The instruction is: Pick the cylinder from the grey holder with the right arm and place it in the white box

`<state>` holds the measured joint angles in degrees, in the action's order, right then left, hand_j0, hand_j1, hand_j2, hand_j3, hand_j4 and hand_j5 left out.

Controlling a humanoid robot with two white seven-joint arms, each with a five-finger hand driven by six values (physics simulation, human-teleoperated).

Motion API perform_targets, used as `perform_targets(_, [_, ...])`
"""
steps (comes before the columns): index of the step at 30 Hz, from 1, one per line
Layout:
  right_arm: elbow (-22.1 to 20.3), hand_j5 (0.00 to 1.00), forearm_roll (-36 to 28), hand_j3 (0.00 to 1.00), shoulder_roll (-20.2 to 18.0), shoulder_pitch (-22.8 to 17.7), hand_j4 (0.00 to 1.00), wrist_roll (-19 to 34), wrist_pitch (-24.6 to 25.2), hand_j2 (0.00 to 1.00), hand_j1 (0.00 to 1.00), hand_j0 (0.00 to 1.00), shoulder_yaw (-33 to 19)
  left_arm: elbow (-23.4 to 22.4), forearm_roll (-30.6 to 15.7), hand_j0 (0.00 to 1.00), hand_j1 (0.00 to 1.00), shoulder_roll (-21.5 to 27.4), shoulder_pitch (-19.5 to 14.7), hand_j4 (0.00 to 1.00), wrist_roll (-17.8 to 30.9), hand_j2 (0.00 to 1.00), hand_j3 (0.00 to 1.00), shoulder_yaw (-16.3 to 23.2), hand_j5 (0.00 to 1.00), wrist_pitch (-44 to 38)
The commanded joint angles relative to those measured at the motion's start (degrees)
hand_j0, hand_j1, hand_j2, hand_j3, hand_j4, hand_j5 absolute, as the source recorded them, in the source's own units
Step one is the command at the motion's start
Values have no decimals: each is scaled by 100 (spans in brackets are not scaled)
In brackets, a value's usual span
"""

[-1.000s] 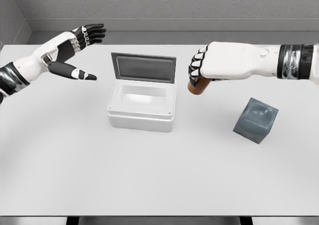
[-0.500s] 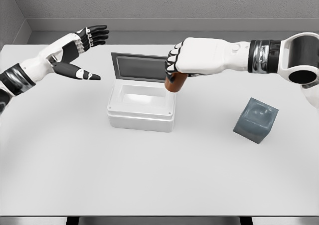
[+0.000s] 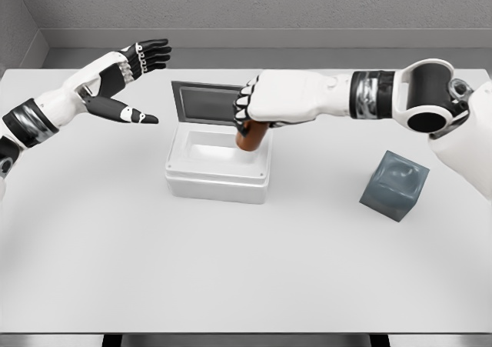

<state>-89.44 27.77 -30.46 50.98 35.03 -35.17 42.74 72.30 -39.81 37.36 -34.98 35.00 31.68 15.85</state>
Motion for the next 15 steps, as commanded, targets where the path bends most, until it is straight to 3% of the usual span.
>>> perform_targets(1, [14, 47, 9, 47, 57, 0, 47, -3, 17, 47, 47, 47, 15, 3, -35, 100, 100, 8, 0, 100, 0, 100, 100, -4, 100, -3])
perform_targets(8, [260, 51, 97, 51, 180, 0, 51, -3, 17, 51, 51, 51, 15, -6, -26, 100, 100, 0, -9, 100, 0, 100, 100, -4, 100, -3])
perform_targets(10, [260, 59, 97, 59, 180, -9, 59, -3, 17, 59, 59, 59, 15, -6, -35, 100, 100, 0, 0, 100, 0, 100, 100, -4, 100, -3])
perform_targets(15, [252, 93, 97, 93, 180, -26, 93, -3, 17, 93, 93, 93, 7, -6, -35, 100, 100, 0, 0, 100, 0, 100, 100, -4, 100, -3])
